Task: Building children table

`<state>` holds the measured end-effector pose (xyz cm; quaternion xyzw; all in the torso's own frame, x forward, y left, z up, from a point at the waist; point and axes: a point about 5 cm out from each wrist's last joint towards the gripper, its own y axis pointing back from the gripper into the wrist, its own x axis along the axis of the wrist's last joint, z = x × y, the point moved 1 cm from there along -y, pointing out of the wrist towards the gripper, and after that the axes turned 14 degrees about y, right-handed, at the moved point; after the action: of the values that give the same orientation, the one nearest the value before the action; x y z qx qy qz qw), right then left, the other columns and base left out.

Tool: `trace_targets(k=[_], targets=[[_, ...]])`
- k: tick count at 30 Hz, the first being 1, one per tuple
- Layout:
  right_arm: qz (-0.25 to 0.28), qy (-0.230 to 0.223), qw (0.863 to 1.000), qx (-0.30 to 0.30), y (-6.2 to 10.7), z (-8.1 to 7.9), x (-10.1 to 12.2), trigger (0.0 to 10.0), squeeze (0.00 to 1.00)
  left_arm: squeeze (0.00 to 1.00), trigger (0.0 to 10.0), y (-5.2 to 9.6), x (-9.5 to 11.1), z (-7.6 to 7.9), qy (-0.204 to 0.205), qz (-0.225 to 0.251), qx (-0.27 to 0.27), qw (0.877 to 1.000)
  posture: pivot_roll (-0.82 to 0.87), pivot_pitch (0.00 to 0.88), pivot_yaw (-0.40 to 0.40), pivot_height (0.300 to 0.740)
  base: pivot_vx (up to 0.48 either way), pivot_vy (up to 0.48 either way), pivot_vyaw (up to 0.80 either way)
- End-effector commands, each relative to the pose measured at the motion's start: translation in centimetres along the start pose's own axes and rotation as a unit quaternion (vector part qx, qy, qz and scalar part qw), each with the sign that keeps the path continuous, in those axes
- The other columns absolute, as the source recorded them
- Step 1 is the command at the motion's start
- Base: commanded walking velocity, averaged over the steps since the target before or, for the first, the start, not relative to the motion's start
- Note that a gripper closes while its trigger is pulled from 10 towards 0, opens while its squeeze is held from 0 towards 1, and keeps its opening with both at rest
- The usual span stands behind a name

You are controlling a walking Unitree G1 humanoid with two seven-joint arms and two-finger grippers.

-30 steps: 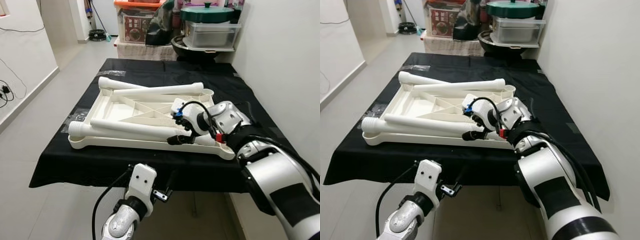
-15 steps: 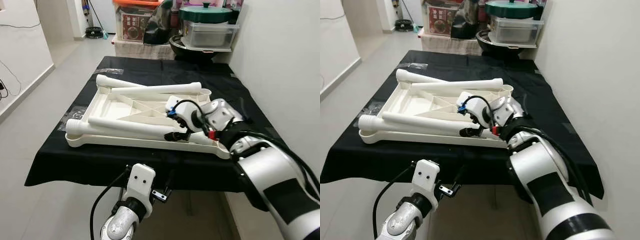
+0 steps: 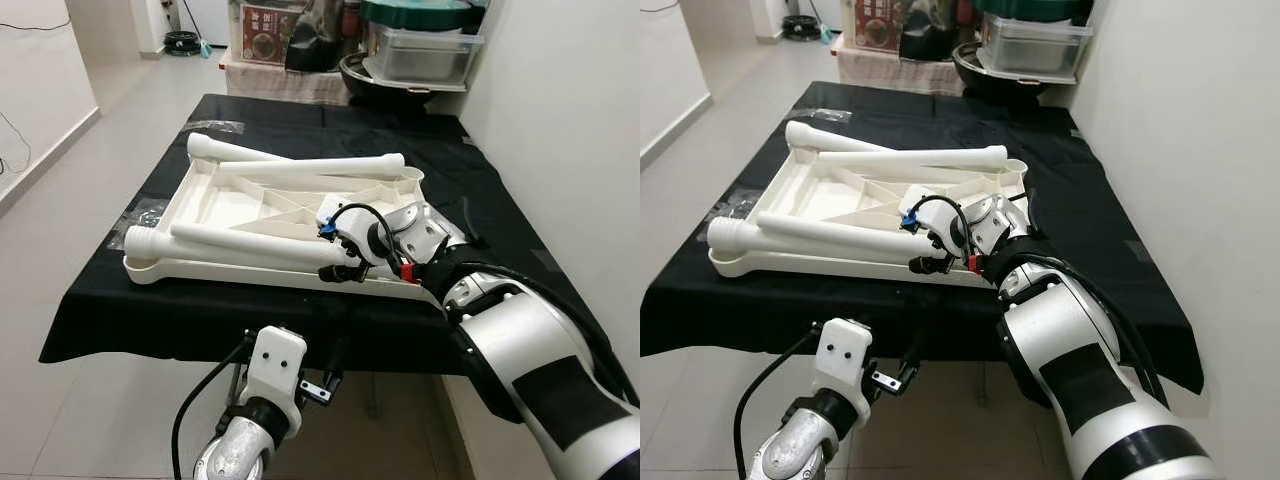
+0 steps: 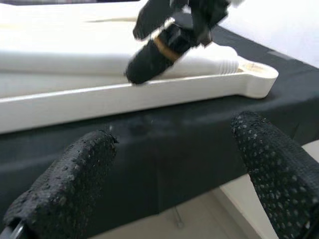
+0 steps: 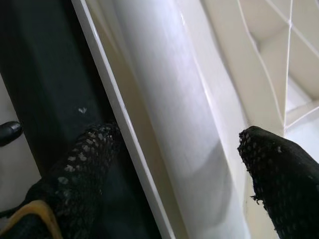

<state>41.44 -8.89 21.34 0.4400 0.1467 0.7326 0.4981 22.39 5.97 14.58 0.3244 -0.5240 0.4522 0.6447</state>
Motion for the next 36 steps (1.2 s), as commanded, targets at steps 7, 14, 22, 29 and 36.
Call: trace_targets(k=[7, 14, 22, 29, 36], targets=[[-0.006, 0.004, 1.0, -0.01, -0.2, 0.0, 0.3, 10.0, 0.0, 0.0, 10.0, 0.6, 0.0, 2.4, 0.026, -0.008, -0.021, 0.999, 0.02, 0.153, -0.139, 0.74, 0.0, 0.0, 0.0], [-0.001, 0.0, 1.0, -0.017, -0.4, 0.0, 0.7, 10.0, 0.0, 0.0, 10.0, 0.6, -0.1, 2.5, 0.028, -0.01, -0.019, 0.999, 0.02, 0.152, -0.144, 0.74, 0.0, 0.0, 0.0], [0.01, -0.003, 1.0, -0.022, -0.4, 0.0, 1.2, 0.0, 0.0, 0.0, 10.0, 0.4, -0.3, 2.3, 0.027, -0.016, -0.014, 0.999, 0.01, 0.139, -0.145, 0.74, 0.0, 0.0, 0.0], [0.012, 0.006, 1.0, -0.022, -0.2, 0.3, 1.5, 0.0, 0.0, 0.0, 10.0, 0.1, -0.4, 2.3, 0.026, -0.018, -0.014, 0.999, 0.01, 0.127, -0.146, 0.74, 0.0, 0.0, 0.0], [0.056, -0.019, 0.998, -0.036, 0.2, 1.0, 2.9, 0.0, 0.0, 0.0, 10.0, -0.1, -0.5, 2.0, 0.022, -0.017, -0.011, 1.0, 0.01, 0.118, -0.142, 0.74, 0.0, 0.0, 0.0]])
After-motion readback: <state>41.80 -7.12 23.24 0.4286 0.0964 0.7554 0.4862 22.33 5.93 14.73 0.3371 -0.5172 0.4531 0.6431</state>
